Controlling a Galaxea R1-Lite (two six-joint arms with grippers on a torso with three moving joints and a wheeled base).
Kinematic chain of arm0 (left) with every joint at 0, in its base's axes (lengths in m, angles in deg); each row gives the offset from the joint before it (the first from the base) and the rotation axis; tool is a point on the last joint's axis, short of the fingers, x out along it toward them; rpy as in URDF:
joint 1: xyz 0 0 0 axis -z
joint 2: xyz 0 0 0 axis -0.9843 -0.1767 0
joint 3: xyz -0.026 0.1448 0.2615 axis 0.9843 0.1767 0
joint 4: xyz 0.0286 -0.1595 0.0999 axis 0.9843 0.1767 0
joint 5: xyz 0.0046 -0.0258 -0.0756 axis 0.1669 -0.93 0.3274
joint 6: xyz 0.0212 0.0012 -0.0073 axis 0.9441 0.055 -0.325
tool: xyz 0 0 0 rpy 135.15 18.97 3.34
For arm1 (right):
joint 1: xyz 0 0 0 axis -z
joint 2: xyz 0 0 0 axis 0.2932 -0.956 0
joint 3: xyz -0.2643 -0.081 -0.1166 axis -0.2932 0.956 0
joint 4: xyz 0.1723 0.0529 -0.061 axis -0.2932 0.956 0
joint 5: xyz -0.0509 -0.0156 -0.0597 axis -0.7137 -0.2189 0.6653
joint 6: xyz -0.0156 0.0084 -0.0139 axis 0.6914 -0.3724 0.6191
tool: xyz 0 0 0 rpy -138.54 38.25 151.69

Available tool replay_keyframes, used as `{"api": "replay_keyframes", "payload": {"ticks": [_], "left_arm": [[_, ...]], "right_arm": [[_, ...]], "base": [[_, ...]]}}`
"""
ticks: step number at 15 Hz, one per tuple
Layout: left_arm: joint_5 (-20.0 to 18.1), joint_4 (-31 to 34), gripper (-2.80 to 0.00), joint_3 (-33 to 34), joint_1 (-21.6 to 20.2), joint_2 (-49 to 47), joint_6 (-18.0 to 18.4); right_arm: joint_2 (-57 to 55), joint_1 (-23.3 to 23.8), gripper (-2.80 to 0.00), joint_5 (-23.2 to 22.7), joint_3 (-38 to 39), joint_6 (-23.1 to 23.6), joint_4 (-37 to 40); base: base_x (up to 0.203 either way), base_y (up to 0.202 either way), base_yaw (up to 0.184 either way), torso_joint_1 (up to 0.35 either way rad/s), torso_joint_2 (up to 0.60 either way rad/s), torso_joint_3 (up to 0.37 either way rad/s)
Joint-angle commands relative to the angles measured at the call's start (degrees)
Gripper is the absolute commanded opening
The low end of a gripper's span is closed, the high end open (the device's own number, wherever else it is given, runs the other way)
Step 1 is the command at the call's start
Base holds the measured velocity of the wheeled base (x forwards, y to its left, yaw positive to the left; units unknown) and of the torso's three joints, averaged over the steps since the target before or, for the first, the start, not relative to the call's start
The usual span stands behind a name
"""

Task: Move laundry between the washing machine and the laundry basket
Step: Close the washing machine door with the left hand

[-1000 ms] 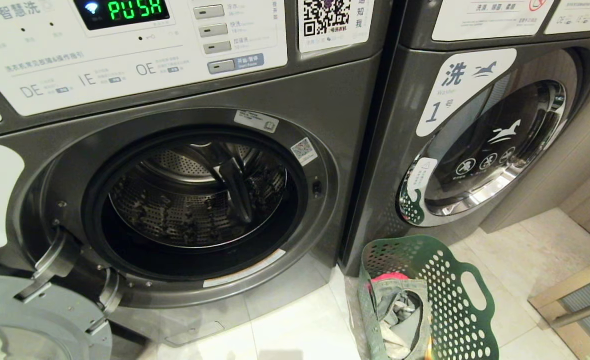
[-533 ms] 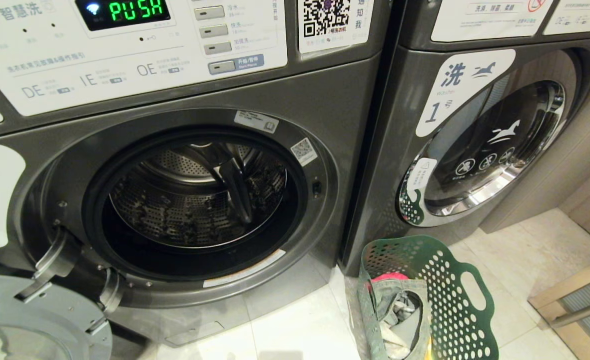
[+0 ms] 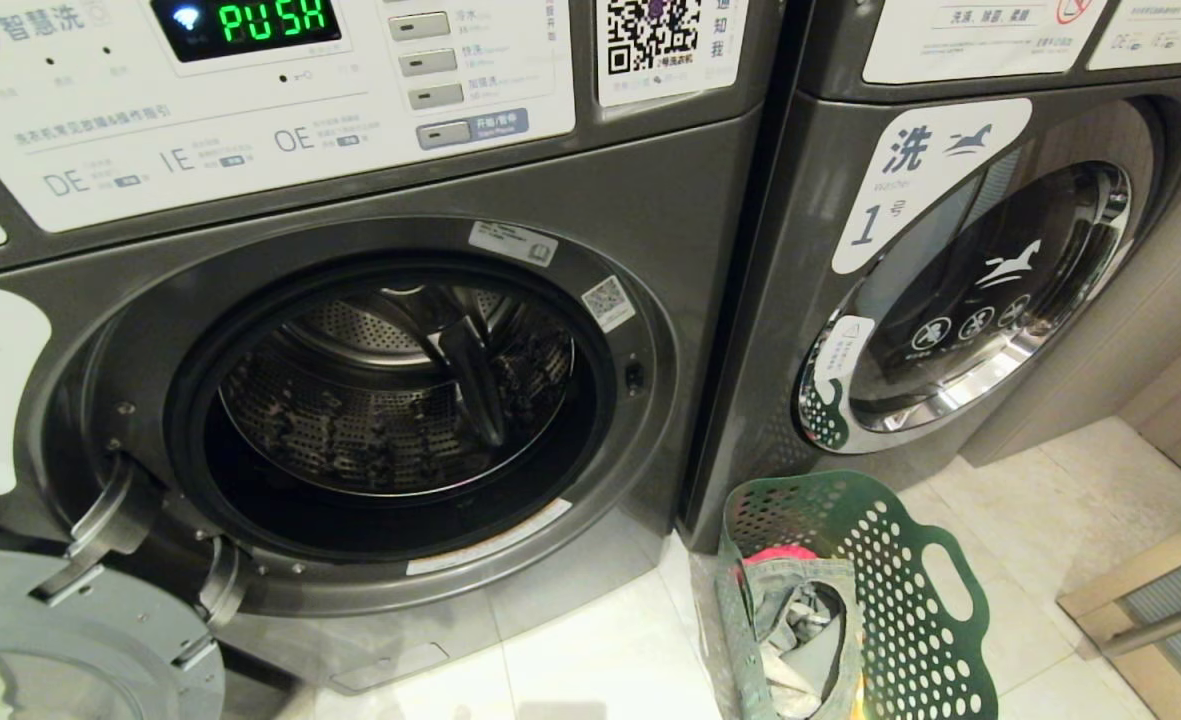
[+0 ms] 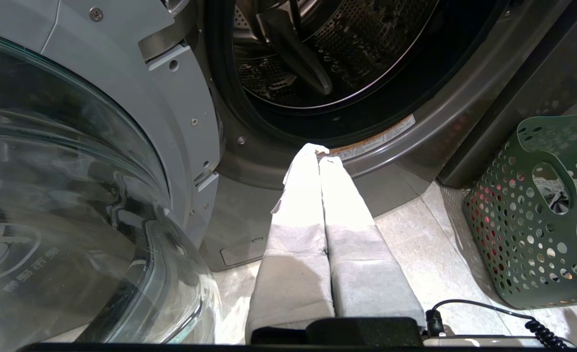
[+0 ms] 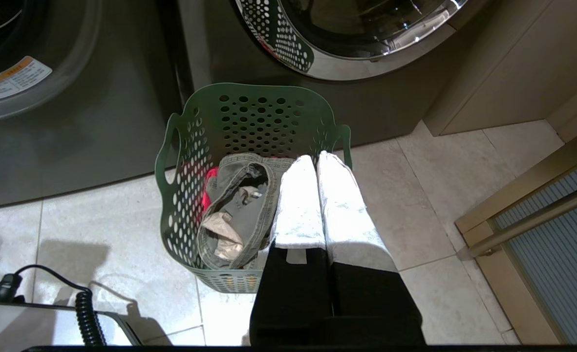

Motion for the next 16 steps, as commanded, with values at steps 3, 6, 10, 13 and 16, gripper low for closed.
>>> {"api": "replay_keyframes", "payload": {"ticks": [3, 6, 10, 13, 16], "left_arm": [[0.00, -0.01, -2.80, 0.62, -0.08, -0.01, 0.03], [-0.04, -0.09, -2.80, 0.62, -0.08, 0.03, 0.12], [-0.04, -0.09, -2.80, 0.62, -0.03, -0.01, 0.12], [-0.04, -0.09, -2.80, 0.62, 0.00, 0.04, 0.12], [-0.04, -0.09, -2.80, 0.62, 0.00, 0.04, 0.12]], "right_arm": [[0.20, 0.01, -2.80, -0.41, 0.14, 0.53, -0.12], [0.20, 0.01, -2.80, -0.51, 0.60, 1.50, -1.51], [0.20, 0.01, -2.80, -0.52, 0.60, 2.29, -1.51], [0.20, 0.01, -2.80, -0.52, 0.60, 2.29, -1.52], [0.20, 0.01, -2.80, -0.52, 0.60, 2.29, -1.60]], "base": [[0.000, 0.000, 0.000, 0.000, 0.00, 0.000], [0.000, 0.000, 0.000, 0.000, 0.00, 0.000], [0.000, 0.000, 0.000, 0.000, 0.00, 0.000], [0.000, 0.000, 0.000, 0.000, 0.00, 0.000], [0.000, 0.000, 0.000, 0.000, 0.00, 0.000]]}}
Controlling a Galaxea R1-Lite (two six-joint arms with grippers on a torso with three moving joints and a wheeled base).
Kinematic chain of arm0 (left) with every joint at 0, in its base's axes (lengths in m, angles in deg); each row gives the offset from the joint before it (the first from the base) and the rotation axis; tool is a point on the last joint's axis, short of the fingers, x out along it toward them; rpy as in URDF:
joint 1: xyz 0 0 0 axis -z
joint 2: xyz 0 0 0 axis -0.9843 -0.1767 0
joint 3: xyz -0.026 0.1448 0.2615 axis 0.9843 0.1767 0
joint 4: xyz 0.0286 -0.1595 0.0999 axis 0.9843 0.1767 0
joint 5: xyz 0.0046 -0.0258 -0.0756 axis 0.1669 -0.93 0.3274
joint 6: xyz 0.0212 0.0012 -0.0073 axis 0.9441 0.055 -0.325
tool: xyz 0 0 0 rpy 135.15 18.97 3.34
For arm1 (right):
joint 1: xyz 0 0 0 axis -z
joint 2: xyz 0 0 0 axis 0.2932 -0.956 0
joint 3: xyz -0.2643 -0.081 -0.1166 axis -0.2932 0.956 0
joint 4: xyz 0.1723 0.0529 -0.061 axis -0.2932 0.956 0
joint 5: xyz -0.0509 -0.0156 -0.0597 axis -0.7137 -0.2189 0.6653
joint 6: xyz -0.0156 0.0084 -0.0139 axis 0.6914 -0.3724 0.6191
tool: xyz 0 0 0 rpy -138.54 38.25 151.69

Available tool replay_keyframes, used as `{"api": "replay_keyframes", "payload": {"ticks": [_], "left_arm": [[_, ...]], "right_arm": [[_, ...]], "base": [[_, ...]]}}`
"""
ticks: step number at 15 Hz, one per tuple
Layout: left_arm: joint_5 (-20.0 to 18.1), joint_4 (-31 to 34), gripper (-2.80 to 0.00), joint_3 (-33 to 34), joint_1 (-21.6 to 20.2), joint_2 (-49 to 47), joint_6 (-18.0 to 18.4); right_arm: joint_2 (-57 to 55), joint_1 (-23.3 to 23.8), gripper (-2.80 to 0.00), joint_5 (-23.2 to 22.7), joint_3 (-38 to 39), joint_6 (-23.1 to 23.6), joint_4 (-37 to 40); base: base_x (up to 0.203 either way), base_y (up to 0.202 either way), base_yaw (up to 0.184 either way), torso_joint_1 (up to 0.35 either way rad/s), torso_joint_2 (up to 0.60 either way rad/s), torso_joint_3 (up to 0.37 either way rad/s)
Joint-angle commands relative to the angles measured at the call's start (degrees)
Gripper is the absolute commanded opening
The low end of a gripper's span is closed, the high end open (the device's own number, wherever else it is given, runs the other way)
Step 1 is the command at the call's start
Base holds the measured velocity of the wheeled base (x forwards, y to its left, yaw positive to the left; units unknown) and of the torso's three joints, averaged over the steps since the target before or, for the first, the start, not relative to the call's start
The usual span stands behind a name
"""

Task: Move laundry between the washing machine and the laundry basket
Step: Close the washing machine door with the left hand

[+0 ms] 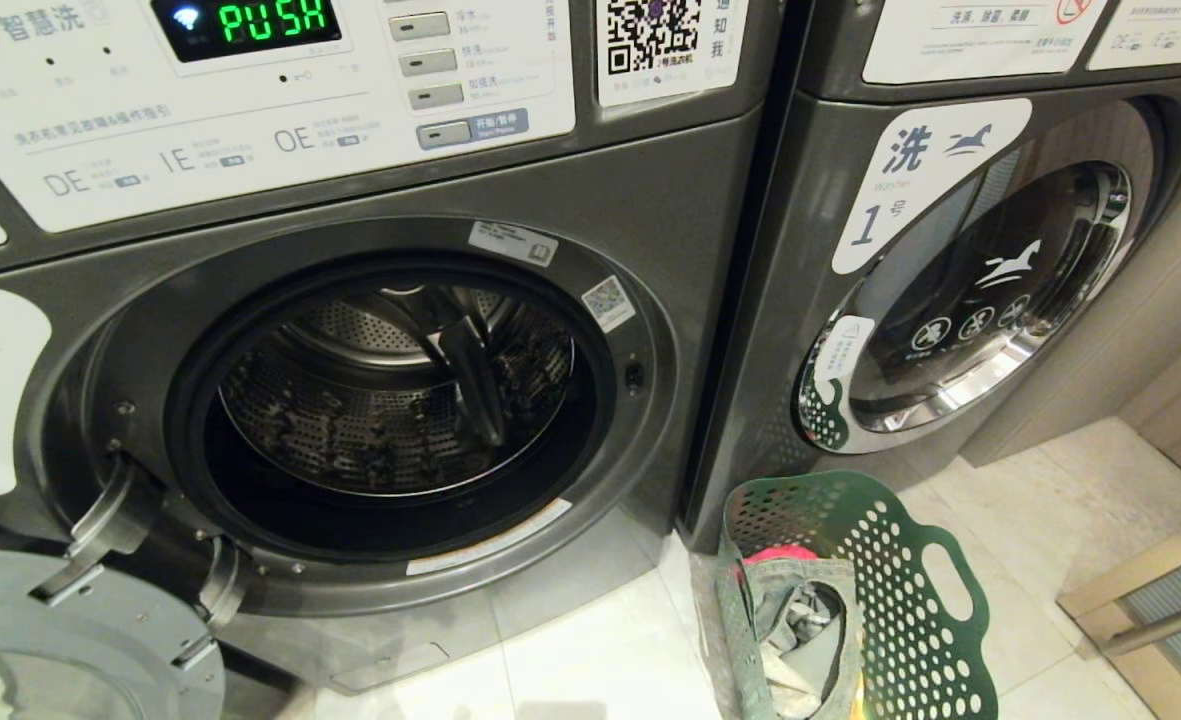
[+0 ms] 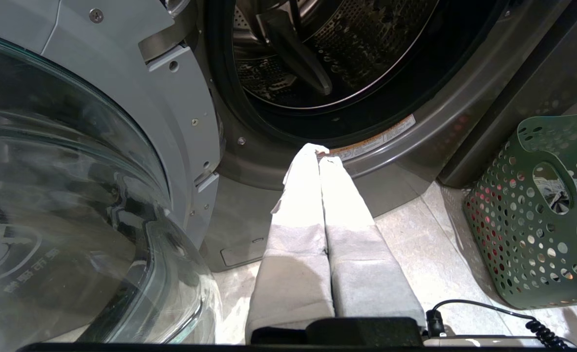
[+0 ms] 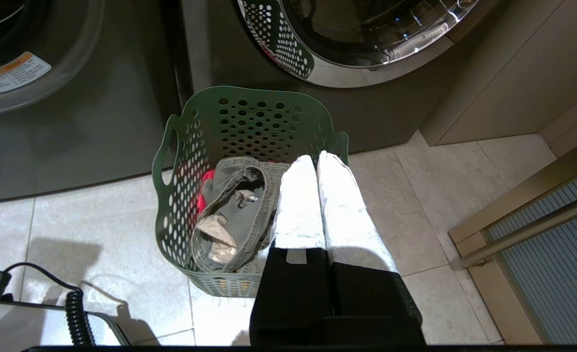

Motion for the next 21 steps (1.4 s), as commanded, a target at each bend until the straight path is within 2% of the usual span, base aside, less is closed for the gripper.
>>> {"api": "replay_keyframes", "payload": {"ticks": [1, 21], "left_arm": [[0.00, -0.05, -2.80, 0.62, 0.01, 0.04, -0.05], [0.09, 0.04, -2.80, 0.62, -0.06, 0.04, -0.14]], "right_arm": [[-0.11, 0.00, -2.80, -0.02, 0.00, 0.07, -0.04], [-0.11, 0.00, -2.80, 0.15, 0.00, -0.28, 0.05]], "base": [[0.000, 0.000, 0.000, 0.000, 0.00, 0.000], [0.000, 0.000, 0.000, 0.000, 0.00, 0.000]]}}
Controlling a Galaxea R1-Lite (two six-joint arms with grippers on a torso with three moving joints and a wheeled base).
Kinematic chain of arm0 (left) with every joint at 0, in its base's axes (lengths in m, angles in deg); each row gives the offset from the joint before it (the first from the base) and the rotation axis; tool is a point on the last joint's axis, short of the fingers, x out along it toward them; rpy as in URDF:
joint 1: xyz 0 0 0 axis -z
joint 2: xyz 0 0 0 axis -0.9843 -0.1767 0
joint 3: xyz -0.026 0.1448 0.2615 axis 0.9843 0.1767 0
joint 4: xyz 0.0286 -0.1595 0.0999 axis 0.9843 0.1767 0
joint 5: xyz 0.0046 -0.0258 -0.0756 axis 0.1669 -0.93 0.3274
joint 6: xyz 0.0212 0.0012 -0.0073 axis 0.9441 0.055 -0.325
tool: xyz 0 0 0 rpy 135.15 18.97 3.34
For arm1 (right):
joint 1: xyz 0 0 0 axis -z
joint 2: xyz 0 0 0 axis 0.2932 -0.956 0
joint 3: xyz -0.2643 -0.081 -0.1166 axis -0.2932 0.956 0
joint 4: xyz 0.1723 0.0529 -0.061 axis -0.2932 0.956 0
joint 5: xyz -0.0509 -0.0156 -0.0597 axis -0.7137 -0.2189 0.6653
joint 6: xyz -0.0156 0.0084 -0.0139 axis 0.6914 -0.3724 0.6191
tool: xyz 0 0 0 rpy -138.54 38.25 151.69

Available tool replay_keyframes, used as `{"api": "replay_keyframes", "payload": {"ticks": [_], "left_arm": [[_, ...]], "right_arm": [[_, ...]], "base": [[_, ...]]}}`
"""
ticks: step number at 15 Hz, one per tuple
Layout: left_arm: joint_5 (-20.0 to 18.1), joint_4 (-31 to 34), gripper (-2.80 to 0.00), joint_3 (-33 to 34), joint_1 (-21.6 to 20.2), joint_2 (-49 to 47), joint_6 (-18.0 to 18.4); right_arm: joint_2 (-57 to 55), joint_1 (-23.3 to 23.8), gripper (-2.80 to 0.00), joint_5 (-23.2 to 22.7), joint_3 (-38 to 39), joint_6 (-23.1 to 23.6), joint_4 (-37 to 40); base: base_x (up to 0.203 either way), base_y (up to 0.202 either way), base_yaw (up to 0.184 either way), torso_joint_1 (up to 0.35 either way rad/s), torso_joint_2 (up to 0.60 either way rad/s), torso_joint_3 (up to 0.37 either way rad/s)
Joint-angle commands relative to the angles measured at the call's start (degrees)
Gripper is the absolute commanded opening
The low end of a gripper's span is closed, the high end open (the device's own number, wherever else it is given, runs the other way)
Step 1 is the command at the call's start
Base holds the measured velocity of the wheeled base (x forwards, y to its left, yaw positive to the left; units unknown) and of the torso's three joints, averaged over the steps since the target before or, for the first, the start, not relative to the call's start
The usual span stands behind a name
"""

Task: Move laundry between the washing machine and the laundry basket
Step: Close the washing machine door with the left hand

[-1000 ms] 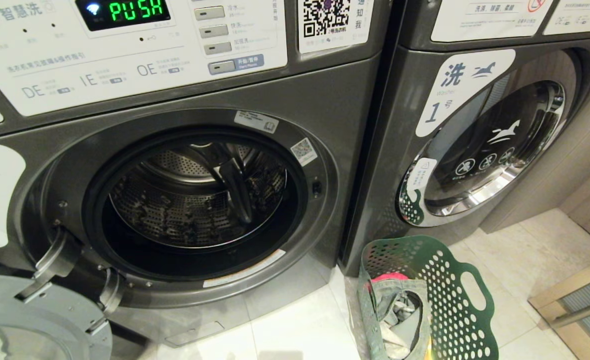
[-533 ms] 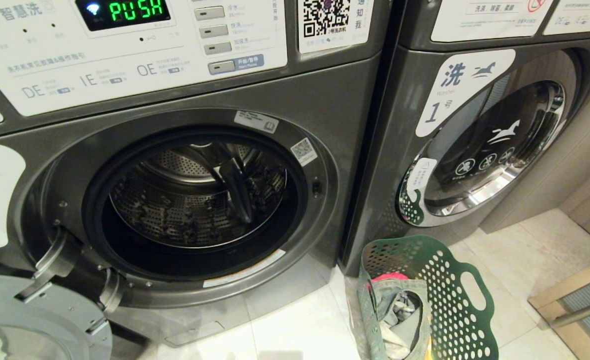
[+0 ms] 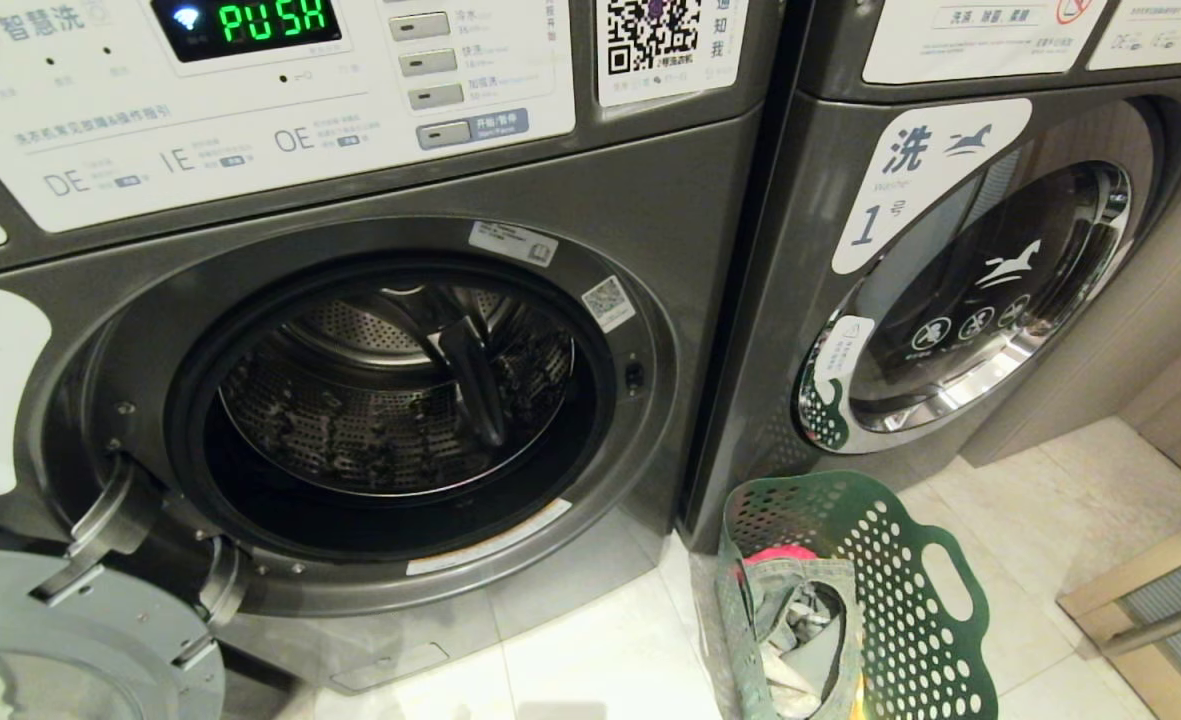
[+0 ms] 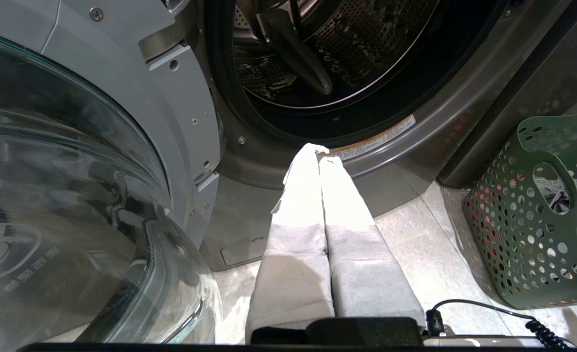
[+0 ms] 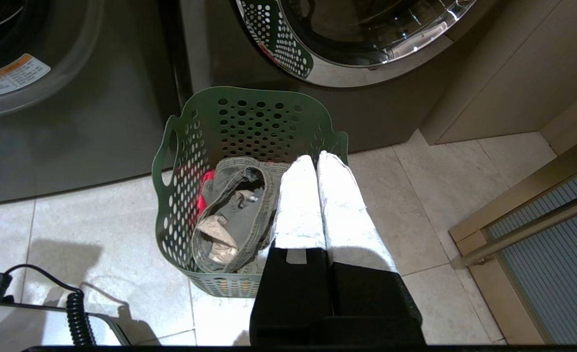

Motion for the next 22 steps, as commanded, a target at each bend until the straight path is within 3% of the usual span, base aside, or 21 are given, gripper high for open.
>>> {"api": "replay_keyframes", "payload": {"ticks": [1, 18, 22], "left_arm": [[0.03, -0.02, -2.80, 0.62, -0.01, 0.04, -0.03], [0.03, -0.02, -2.80, 0.62, -0.04, 0.04, -0.03], [0.03, -0.02, -2.80, 0.62, -0.04, 0.04, -0.03]], "right_arm": [[-0.07, 0.00, -2.80, -0.04, 0.00, 0.08, 0.00], [-0.07, 0.00, -2.80, 0.22, 0.00, -1.15, 0.20], [-0.07, 0.00, -2.80, 0.22, 0.00, -1.15, 0.26]], "base": [[0.000, 0.000, 0.000, 0.000, 0.00, 0.000], [0.000, 0.000, 0.000, 0.000, 0.00, 0.000], [0.000, 0.000, 0.000, -0.034, 0.23, 0.183]]}}
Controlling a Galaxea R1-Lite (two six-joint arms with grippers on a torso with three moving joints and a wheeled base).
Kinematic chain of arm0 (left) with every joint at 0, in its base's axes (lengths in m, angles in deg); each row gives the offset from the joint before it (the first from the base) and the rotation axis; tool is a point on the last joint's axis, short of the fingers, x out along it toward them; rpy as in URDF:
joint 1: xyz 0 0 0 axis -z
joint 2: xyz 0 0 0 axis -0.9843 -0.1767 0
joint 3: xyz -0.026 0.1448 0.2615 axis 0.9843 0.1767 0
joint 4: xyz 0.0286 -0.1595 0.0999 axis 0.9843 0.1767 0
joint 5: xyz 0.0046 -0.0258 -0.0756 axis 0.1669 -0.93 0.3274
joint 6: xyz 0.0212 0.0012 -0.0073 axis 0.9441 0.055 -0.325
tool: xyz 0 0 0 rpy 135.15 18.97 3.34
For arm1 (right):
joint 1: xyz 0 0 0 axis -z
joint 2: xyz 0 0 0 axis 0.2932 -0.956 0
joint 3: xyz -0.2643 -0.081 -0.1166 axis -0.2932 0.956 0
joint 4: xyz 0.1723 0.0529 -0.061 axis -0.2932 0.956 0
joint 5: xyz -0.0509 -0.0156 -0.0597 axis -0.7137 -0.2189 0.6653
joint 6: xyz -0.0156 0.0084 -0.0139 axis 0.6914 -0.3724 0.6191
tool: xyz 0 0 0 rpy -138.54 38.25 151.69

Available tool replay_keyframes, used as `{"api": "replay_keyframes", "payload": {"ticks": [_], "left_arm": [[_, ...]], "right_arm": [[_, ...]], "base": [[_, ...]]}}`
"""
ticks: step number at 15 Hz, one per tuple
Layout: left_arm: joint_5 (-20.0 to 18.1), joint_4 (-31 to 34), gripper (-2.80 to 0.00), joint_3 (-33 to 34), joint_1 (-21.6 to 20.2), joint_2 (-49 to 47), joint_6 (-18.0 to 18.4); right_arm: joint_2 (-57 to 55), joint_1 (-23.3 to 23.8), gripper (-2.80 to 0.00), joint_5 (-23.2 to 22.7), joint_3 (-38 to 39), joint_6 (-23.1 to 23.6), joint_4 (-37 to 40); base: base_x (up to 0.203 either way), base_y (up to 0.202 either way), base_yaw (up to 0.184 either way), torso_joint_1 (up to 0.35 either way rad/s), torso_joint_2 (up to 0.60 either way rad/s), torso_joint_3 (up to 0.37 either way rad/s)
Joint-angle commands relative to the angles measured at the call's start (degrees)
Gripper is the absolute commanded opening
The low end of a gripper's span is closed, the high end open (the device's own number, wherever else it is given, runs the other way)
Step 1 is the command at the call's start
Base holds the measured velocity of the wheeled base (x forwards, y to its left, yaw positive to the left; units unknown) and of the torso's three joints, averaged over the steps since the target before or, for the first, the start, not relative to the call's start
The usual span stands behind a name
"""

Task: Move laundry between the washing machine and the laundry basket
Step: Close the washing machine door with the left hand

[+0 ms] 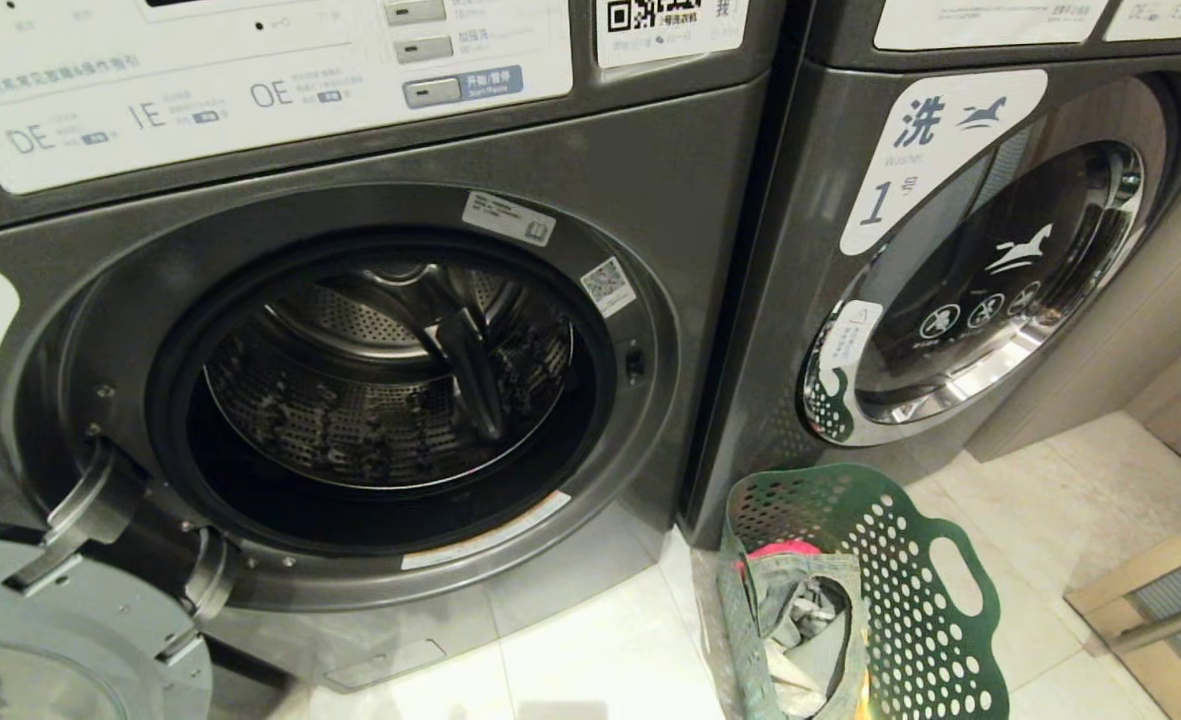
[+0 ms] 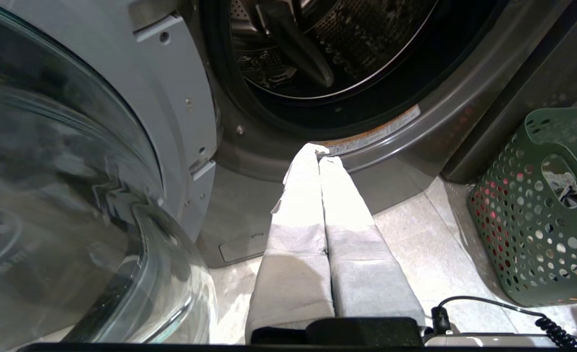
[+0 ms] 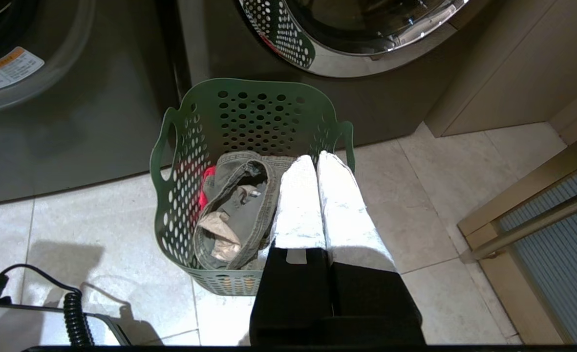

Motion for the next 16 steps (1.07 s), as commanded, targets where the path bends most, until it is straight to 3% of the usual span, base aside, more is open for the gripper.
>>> {"api": "replay_keyframes", "payload": {"ticks": [1, 11, 16], "left_arm": [[0.01, -0.04, -2.80, 0.62, -0.03, 0.04, -0.03], [0.00, -0.04, -2.80, 0.62, -0.04, 0.04, -0.10], [0.01, -0.13, -2.80, 0.62, 0.05, 0.04, -0.13]], "right_arm": [[-0.07, 0.00, -2.80, -0.04, 0.00, 0.08, 0.02], [-0.07, -0.08, -2.80, -0.13, 0.00, 0.08, 0.02], [-0.07, 0.00, -2.80, -0.20, 0.00, 0.08, -0.05]], "base": [[0.000, 0.000, 0.000, -0.026, 0.15, 0.124], [0.000, 0.000, 0.000, -0.002, 0.02, 0.021], [0.000, 0.000, 0.000, 0.000, 0.00, 0.167]]}}
